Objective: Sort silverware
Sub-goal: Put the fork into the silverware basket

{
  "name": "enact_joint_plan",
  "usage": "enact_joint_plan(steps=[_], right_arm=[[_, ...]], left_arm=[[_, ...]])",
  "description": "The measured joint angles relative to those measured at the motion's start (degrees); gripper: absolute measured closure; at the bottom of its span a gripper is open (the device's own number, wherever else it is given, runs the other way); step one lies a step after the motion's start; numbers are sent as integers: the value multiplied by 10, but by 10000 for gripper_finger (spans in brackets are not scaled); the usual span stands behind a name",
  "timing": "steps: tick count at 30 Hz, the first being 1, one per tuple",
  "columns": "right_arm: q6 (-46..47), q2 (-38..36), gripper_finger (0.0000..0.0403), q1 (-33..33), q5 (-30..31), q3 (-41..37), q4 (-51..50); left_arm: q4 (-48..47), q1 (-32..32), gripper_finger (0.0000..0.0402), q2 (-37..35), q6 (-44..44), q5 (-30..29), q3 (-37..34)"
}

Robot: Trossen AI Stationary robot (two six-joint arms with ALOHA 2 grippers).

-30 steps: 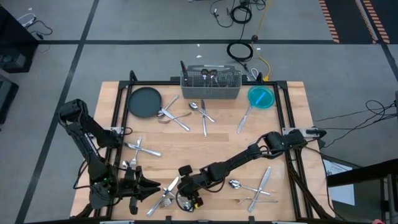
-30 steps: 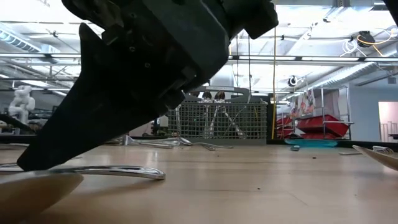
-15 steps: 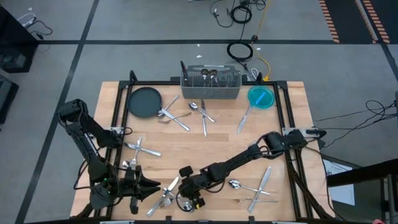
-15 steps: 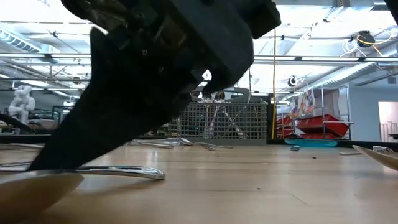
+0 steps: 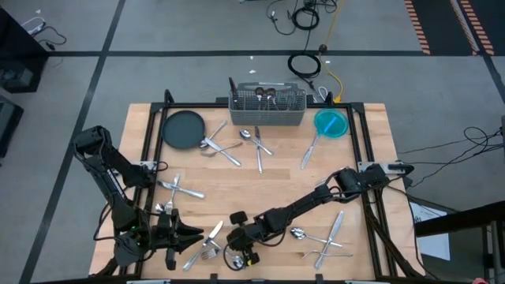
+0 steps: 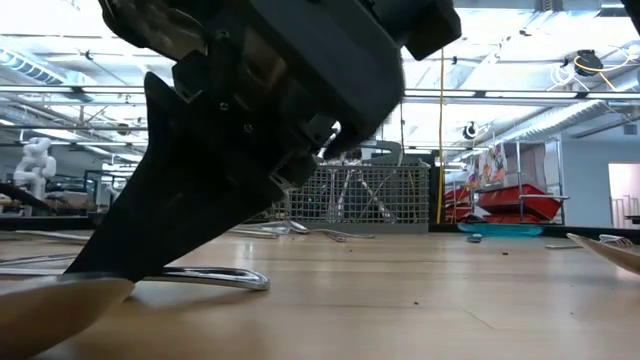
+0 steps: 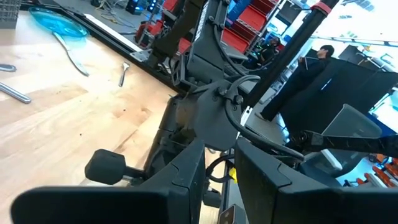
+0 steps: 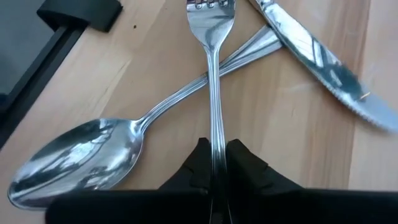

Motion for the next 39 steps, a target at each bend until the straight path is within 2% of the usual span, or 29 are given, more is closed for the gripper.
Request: enact_joint_plan(steps=[10,17,28,36,39], right_arm=[[29,-16,395,0,1,-3,3],[40,-51,398,-4,32,-5,-7],[58,-75,400,-7,48,-4,-5],[86,-112,402,-30,168,-5,-7],[81,-144,402,-51,203,-31,2]], left_arm=[[2,0,308,0,0,0,0],[2,0,308,0,5,-14,0],[4,0,308,0,19,-28,0],[17,0,308,0,40,-121,0],[41,0,308,0,68,-144,0]])
